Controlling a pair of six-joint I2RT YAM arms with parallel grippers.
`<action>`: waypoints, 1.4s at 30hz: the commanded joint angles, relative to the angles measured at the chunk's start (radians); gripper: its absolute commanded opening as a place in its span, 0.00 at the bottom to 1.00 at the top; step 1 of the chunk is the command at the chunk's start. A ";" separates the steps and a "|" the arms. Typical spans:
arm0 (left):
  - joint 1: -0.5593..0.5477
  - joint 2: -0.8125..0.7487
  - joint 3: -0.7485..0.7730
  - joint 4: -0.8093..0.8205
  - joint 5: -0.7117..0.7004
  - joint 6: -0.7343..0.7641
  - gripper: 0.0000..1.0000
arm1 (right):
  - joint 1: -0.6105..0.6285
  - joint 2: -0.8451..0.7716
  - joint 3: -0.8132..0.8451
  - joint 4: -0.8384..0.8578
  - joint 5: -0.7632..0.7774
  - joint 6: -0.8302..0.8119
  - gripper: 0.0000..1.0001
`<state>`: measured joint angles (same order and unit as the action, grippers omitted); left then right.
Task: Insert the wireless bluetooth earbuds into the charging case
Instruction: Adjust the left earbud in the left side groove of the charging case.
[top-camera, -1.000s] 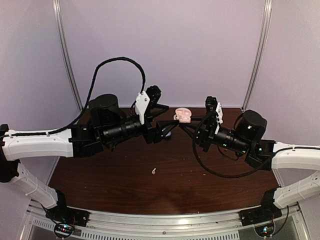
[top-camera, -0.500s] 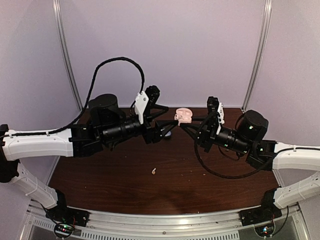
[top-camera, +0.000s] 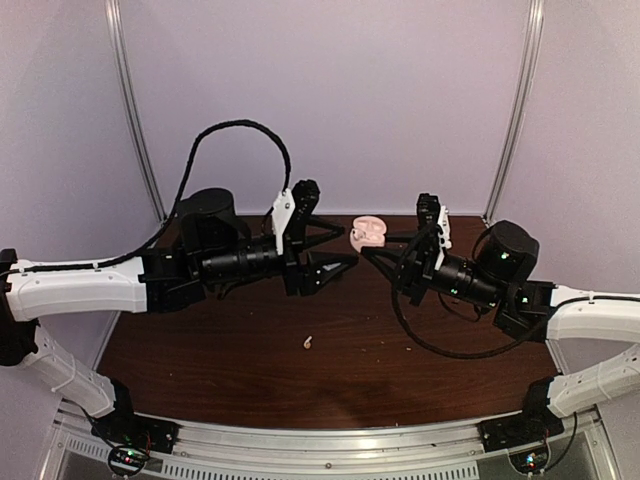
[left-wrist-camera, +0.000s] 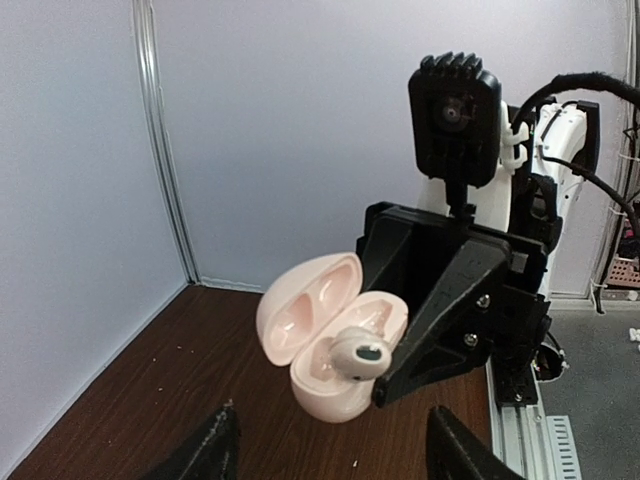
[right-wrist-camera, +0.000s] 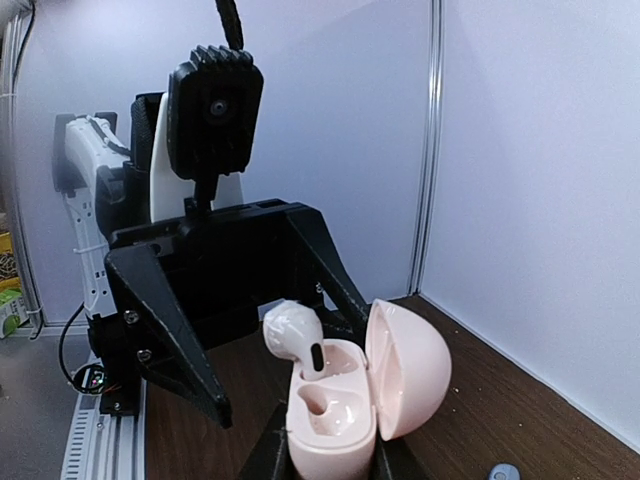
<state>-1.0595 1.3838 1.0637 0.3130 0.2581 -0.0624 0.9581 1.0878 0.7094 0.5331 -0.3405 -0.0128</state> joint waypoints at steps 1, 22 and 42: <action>0.004 -0.029 0.014 0.061 0.044 -0.002 0.65 | 0.005 0.006 0.007 0.008 0.001 -0.001 0.00; 0.006 -0.040 0.014 0.074 -0.035 -0.019 0.56 | 0.005 0.011 0.003 0.002 -0.065 -0.013 0.00; 0.009 -0.013 0.036 0.042 -0.029 -0.013 0.54 | 0.005 -0.014 -0.010 0.017 -0.105 -0.008 0.00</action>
<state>-1.0592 1.3624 1.0737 0.3347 0.2138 -0.0742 0.9581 1.0988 0.7071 0.5266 -0.4389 -0.0223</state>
